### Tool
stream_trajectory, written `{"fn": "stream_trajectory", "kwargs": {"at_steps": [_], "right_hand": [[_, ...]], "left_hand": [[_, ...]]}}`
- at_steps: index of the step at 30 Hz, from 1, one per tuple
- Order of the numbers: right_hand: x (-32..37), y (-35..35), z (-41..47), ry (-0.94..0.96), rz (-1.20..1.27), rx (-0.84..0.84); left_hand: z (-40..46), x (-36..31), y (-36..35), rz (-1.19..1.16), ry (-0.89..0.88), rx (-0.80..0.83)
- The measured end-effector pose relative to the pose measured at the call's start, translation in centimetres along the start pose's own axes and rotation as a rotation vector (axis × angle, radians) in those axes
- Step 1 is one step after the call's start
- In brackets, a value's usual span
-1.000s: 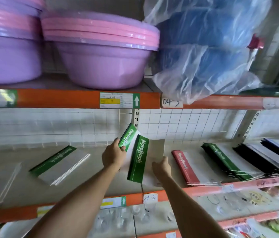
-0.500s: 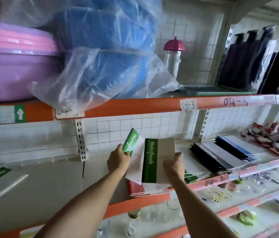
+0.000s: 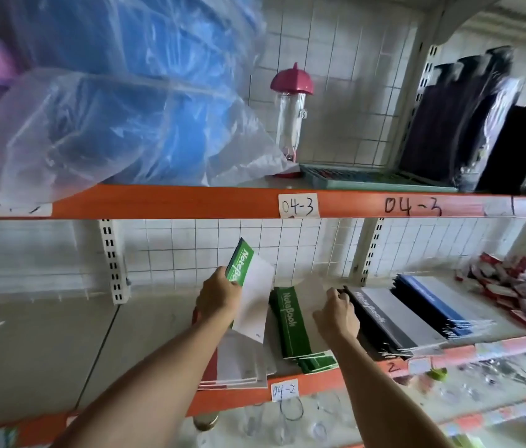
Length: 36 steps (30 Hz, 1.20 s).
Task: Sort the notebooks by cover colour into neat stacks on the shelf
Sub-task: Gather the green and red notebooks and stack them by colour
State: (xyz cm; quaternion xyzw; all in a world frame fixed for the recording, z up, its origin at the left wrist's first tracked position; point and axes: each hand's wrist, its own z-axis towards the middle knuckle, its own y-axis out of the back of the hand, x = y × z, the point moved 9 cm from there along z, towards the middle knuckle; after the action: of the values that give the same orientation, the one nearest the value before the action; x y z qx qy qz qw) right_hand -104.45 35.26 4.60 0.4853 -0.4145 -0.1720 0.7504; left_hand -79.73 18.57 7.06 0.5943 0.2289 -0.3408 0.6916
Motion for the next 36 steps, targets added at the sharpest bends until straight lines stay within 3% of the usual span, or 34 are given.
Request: {"fn": "stream_trajectory", "kwargs": {"at_steps": [4, 7, 12, 22, 30, 36], "right_hand": [[-1.1, -2.3, 0.7, -0.027, -0.187, 0.088], [-1.7, -3.1, 1.4, -0.075, -0.202, 0.154], [-2.1, -3.9, 2.5, 0.006, -0.180, 0.241], [-2.7, -1.9, 2.5, 0.103, -0.073, 0.151], [-2.0, -1.5, 1.0, 0.143, -0.092, 0.121], [0.3, -3.3, -0.8, 0.224, -0.081, 0.174]], "left_hand": [[0.3, -0.6, -1.6, -0.012, 0.045, 0.076], [0.4, -0.9, -3.5, -0.094, 0.088, 0.165], [-0.9, -2.6, -7.8, -0.157, 0.110, 0.353], [-2.7, -5.1, -11.5, -0.110, 0.124, 0.433], [-6.0, -5.3, -12.8, 0.588, -0.263, 0.379], [-6.4, -5.4, -11.3, 0.498, -0.555, 0.294]]}}
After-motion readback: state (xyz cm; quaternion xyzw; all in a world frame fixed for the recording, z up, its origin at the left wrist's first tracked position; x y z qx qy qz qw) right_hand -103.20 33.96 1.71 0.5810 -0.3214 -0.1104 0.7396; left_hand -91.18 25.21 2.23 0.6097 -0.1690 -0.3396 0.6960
